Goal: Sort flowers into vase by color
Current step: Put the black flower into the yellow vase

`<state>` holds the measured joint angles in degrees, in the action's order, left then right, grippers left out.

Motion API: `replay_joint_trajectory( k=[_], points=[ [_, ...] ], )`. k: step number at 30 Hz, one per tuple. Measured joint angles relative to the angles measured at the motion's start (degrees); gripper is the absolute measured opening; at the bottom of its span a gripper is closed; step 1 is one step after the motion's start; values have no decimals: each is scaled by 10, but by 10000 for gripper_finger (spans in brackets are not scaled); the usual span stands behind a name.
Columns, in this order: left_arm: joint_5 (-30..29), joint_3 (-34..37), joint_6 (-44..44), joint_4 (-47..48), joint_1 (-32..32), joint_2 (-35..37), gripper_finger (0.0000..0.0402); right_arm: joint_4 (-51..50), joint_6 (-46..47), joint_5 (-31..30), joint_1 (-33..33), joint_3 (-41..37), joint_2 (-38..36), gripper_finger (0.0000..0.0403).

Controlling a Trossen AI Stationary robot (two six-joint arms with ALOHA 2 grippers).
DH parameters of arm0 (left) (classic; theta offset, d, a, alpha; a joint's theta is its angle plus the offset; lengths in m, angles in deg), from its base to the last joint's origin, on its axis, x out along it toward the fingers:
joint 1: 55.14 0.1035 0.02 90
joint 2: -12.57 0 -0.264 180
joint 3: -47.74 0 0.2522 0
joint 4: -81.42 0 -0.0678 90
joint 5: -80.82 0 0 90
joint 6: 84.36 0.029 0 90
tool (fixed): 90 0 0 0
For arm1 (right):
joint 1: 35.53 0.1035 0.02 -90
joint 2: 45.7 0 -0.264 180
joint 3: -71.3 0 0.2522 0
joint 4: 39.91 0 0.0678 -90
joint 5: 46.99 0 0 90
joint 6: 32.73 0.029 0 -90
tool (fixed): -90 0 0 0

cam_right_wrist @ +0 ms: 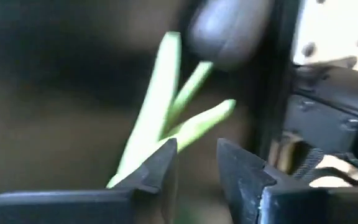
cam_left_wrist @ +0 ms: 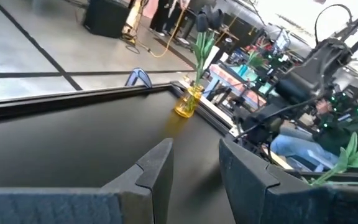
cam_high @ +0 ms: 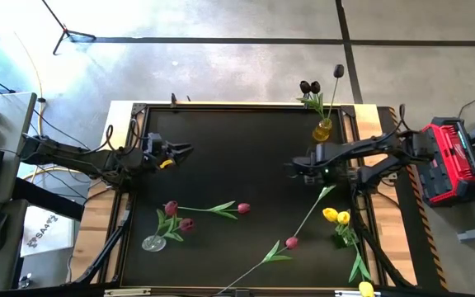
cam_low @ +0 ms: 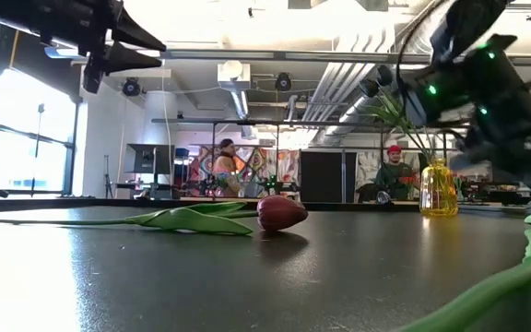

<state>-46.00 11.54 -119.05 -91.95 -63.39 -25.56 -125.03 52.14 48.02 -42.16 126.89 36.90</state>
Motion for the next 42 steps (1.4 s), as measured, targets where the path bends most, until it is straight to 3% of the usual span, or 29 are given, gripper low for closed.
replay_joint_trajectory(
  k=[7, 12, 16, 23, 28, 42],
  points=[
    [29, 0, 2, 5, 0, 0, 117, 15, 28, -34, -16, 4, 2, 49],
    [37, 0, 3, 5, 0, 0, 117, 6, 86, -46, -25, 8, 2, 36],
    [39, 0, -4, 6, 0, 0, 117, -16, 171, -49, -21, 8, 2, 41],
    [59, 0, -7, 22, 0, 0, 117, 6, 216, -50, -25, -10, 2, 65],
    [68, 0, -7, 25, 0, 1, 117, 0, 273, -97, -19, -8, 29, 71],
    [88, 0, -7, 31, 0, 3, 117, 61, 261, -72, -15, -8, 92, 71]
  ],
)
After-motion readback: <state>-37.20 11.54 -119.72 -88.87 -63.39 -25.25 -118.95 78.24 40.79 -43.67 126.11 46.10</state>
